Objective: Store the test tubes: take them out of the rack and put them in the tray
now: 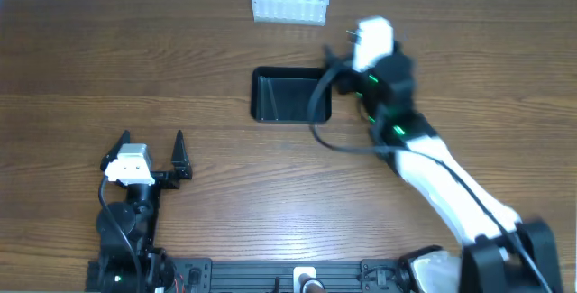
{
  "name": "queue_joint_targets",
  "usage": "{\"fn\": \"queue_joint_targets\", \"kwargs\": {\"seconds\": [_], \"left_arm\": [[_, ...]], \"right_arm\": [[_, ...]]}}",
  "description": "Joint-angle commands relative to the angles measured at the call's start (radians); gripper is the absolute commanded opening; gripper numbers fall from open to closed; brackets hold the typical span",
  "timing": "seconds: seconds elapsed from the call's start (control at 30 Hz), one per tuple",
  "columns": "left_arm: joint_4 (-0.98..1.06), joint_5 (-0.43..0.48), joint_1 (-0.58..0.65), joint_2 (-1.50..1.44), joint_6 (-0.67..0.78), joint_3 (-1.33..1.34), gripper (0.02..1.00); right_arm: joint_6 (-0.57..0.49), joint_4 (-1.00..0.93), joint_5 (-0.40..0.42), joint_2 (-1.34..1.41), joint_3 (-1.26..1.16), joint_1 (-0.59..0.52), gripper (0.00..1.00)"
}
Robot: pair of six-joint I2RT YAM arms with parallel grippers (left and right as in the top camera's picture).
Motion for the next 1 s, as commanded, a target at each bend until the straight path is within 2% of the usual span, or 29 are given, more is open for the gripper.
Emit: {"fn": "queue_joint_targets", "kwargs": {"seconds": [0.03,0.23,0.3,0.5,0.8,1.0], "left_arm": [[-0.001,0.014,0.006,-0.008,0.014,-0.005,1.0],[-0.001,0.014,0.006,-0.008,0.014,-0.005,1.0],[-0.001,0.014,0.006,-0.008,0.014,-0.005,0.998],[-0.001,0.014,0.006,-0.008,0.014,-0.005,1.0],[-0.001,0.014,0.006,-0.008,0.014,-0.005,1.0],[-0.001,0.013,0.006,-0.008,0.014,-0.005,1.0]], "right_arm": [[0.116,-0.095,0.007,0.193,0.24,0.096,0.934],[0.217,-0.297,0.138,0.457,0.597,0.164,0.93],[0.244,-0.383,0.216,0.579,0.765,0.175,0.93],[0.269,-0.486,0.305,0.767,1.014,0.167,0.928],[0.269,-0.496,0.39,0.853,1.104,0.138,0.928],[0.236,-0.462,0.391,0.856,1.103,0.121,0.934]]}}
